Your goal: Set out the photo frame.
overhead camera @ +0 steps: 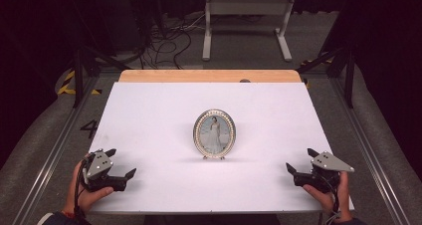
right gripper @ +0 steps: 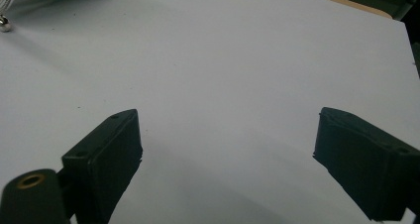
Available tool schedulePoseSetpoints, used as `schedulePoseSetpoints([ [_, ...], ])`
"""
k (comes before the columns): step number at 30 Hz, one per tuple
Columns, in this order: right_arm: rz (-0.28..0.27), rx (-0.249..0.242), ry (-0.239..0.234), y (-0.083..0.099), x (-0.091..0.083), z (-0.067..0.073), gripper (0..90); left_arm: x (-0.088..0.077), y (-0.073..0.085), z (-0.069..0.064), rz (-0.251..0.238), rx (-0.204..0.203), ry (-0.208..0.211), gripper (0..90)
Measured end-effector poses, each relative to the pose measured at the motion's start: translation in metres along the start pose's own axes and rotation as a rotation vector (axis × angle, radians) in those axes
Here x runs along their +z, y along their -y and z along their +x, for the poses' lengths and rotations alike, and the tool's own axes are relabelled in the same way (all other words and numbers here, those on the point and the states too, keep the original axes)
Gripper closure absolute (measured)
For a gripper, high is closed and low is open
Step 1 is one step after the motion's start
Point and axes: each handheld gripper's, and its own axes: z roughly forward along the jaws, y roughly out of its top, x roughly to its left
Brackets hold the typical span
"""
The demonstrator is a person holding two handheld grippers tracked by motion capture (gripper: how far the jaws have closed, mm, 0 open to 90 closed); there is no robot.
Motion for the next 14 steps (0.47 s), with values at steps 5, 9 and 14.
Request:
schedulePoseSetpoints([
  [5, 0.005, 0.000, 0.005, 0.0007, -0.0001, -0.0002, 11.1, 0.0018, -0.0008, -0.0008, 0.003, 0.006, 0.001, 5.9],
  [9, 0.001, 0.013, 0.010, 0.0017, -0.0008, -0.0034, 11.1, 0.0025, -0.0008, -0.0014, 0.008, 0.003, 0.003, 5.9],
  [14, 0.004, 0.016, 0.011, 0.0022, -0.0003, -0.0041, 11.1, 0.0044, -0.0013, -0.0007, 0.010, -0.004, 0.004, 5.9],
])
